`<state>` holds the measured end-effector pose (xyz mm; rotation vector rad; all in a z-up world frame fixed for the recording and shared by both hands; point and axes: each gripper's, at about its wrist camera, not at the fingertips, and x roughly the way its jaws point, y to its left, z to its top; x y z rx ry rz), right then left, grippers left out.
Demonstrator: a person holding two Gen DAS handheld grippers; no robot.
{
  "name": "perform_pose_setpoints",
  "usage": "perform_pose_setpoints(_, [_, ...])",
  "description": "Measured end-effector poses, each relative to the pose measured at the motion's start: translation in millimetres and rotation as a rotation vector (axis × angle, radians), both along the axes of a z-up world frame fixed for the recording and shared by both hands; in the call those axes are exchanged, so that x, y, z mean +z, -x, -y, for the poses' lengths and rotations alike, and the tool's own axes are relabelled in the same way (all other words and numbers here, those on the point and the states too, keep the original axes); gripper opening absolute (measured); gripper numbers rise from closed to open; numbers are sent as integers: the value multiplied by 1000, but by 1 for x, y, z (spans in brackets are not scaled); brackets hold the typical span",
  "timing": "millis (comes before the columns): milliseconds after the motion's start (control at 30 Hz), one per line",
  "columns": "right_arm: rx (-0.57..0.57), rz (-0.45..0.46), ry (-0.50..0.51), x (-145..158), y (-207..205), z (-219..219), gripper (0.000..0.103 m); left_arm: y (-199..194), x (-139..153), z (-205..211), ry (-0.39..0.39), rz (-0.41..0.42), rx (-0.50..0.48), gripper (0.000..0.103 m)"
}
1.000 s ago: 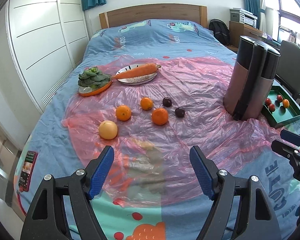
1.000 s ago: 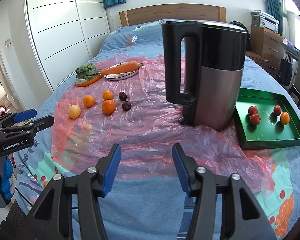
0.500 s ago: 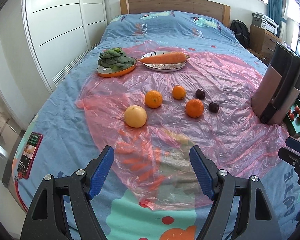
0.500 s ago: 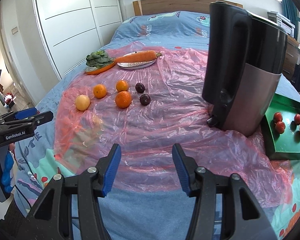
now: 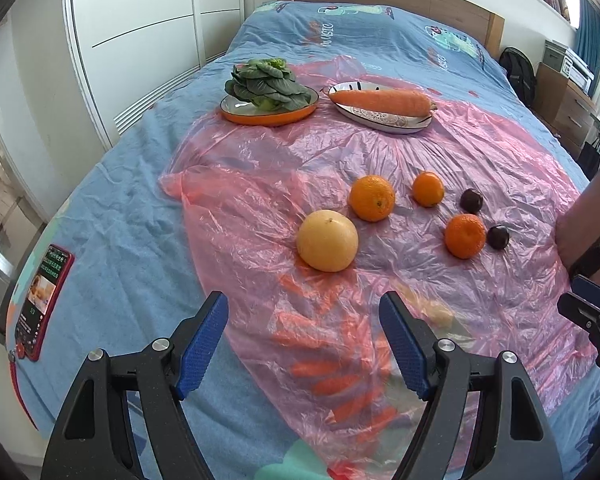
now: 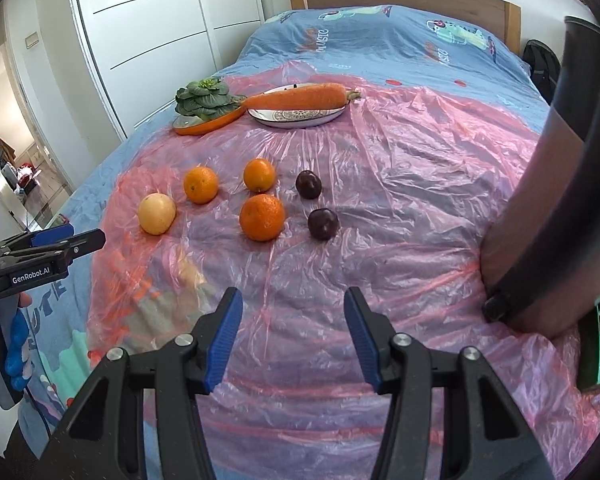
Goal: Organize fruits
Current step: 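Grasp the grapefruit with the left tool while the right tool grasps a dark plum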
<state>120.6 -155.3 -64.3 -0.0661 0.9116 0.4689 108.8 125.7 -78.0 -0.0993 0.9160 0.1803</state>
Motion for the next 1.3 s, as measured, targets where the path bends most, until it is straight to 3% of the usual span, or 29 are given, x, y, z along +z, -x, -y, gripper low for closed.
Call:
perform_pose_setpoints(100, [-1,-11,12,-8,-23,-8,45,-15,-9,-4,11,-9,1,73])
perform_pose_setpoints(433, [-13,-50,41,-36,-80,-20,21,-55,-27,-4,32,-23,-10,73])
perform_pose_setpoints(733, [-5,-83,56,-58,-100,-29,2,-70,-43,-4,39,-54,-12,72])
perform_pose_setpoints(1167, [5,-79,62,-64,-104,-33,0,-78,-57,-8,76,-82,-10,57])
perform_pose_setpoints(1300, [6,-81,60,-64,-105,-33,0,-80,-58,-6,78,-88,-21,45])
